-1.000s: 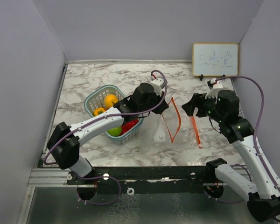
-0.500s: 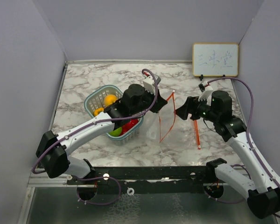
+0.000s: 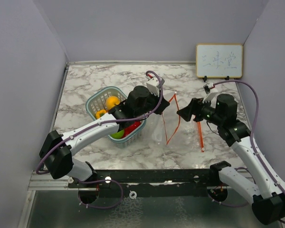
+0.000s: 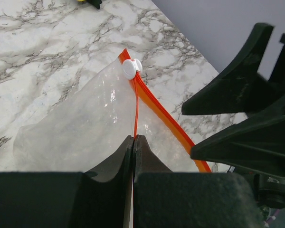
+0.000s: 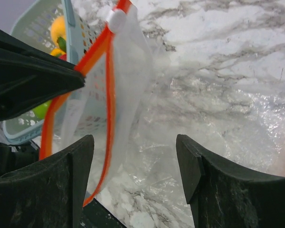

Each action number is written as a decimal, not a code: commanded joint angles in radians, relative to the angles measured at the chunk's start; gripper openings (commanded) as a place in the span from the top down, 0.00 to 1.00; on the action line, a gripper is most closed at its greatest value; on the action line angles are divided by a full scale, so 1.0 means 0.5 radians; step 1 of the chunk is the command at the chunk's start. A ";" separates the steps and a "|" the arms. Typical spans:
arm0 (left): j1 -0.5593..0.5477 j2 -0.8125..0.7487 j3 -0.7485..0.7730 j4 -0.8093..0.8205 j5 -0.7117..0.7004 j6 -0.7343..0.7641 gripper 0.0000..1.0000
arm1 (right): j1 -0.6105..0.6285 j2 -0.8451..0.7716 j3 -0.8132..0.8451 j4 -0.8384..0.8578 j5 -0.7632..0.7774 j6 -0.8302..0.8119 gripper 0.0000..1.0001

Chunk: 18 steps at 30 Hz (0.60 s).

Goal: Place the food in the zip-top bag and seal the zipper
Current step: Open the zipper of the food storage bag.

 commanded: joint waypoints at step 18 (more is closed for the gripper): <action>0.000 0.015 0.167 -0.004 -0.082 0.027 1.00 | 0.032 0.296 -0.088 0.167 0.529 0.176 0.91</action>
